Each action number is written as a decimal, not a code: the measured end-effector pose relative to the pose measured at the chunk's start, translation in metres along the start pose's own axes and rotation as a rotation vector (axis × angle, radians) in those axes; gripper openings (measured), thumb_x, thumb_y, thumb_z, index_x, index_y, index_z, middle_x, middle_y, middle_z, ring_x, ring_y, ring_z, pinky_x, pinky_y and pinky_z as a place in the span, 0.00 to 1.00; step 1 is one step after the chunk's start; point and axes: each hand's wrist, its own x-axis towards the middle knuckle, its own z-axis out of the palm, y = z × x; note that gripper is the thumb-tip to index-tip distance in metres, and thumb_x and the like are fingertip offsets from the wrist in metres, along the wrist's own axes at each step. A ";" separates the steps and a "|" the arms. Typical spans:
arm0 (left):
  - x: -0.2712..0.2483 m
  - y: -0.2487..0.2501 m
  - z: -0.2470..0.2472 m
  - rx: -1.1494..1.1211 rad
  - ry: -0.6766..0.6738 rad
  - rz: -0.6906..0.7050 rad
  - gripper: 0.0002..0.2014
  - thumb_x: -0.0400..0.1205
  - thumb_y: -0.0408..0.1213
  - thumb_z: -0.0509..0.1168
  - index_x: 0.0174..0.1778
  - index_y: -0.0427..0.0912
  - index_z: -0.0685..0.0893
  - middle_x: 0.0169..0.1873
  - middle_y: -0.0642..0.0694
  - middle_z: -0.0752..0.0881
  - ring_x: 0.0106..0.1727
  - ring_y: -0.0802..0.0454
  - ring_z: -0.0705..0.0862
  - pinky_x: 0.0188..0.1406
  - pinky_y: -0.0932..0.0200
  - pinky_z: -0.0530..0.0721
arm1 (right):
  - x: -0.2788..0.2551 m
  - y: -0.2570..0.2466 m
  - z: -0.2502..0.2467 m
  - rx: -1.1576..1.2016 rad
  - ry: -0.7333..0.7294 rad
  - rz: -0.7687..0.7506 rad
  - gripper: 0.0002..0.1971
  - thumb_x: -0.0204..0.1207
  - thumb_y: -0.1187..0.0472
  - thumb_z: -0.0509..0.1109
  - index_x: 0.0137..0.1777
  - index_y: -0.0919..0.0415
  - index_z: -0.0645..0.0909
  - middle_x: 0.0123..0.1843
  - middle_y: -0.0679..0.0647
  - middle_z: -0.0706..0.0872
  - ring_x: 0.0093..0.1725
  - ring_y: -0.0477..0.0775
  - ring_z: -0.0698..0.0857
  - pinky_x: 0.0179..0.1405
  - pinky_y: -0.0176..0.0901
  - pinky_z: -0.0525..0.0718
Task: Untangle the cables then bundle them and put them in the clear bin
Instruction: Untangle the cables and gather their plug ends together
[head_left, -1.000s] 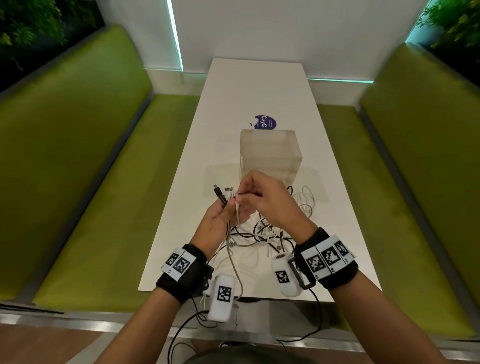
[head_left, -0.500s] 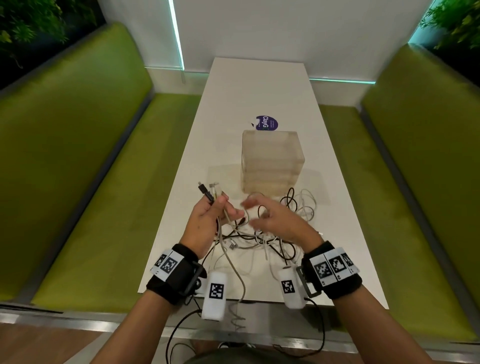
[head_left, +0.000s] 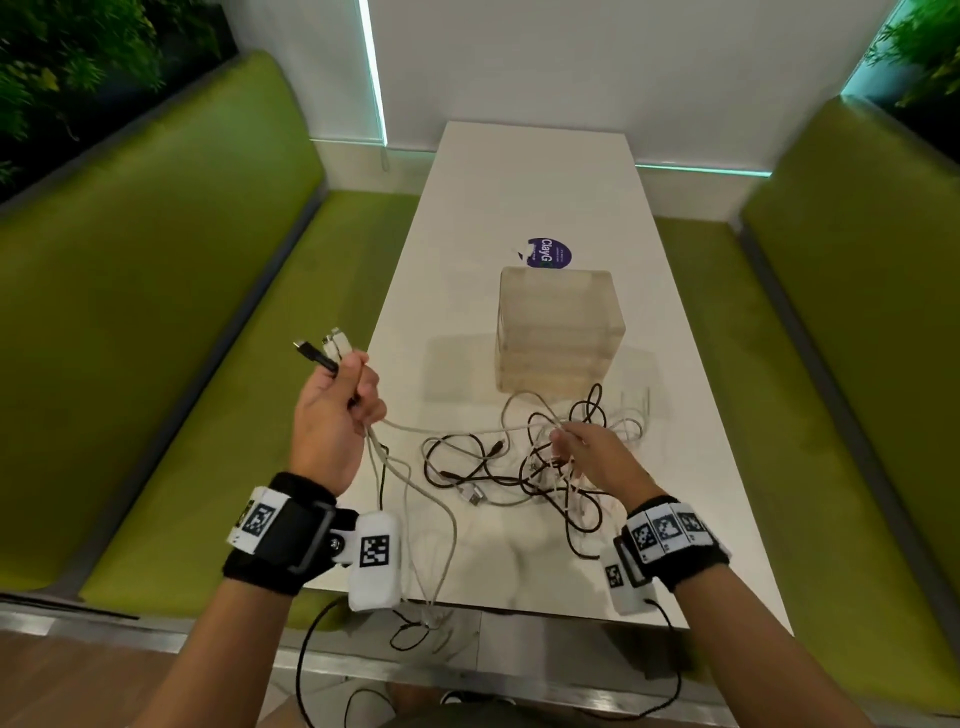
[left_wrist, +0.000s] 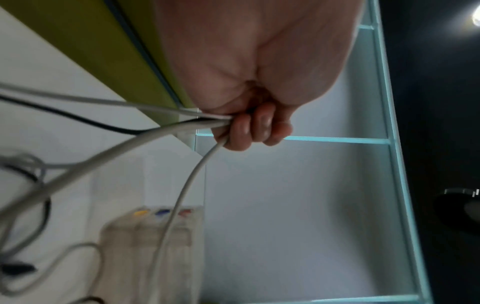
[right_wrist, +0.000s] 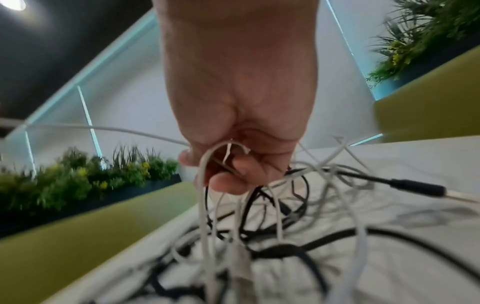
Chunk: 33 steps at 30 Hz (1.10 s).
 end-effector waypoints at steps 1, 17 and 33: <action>0.000 -0.006 -0.001 0.051 0.017 -0.024 0.11 0.88 0.36 0.52 0.42 0.42 0.75 0.22 0.55 0.73 0.21 0.60 0.62 0.22 0.67 0.62 | 0.000 -0.004 -0.001 0.046 0.010 -0.038 0.17 0.85 0.53 0.60 0.33 0.51 0.80 0.32 0.49 0.81 0.33 0.52 0.79 0.34 0.44 0.79; -0.032 -0.073 0.072 0.589 -0.259 -0.282 0.11 0.81 0.43 0.69 0.35 0.43 0.81 0.16 0.60 0.71 0.18 0.62 0.66 0.19 0.68 0.64 | -0.013 -0.051 0.013 -0.299 0.072 -0.281 0.10 0.79 0.58 0.64 0.42 0.60 0.85 0.35 0.53 0.87 0.35 0.54 0.82 0.36 0.47 0.79; -0.004 0.000 0.031 0.276 0.146 -0.099 0.08 0.82 0.29 0.60 0.36 0.41 0.75 0.22 0.50 0.66 0.20 0.57 0.59 0.17 0.65 0.60 | 0.009 0.017 -0.001 -0.186 0.046 -0.034 0.14 0.82 0.59 0.65 0.33 0.58 0.79 0.38 0.51 0.77 0.42 0.54 0.78 0.37 0.42 0.71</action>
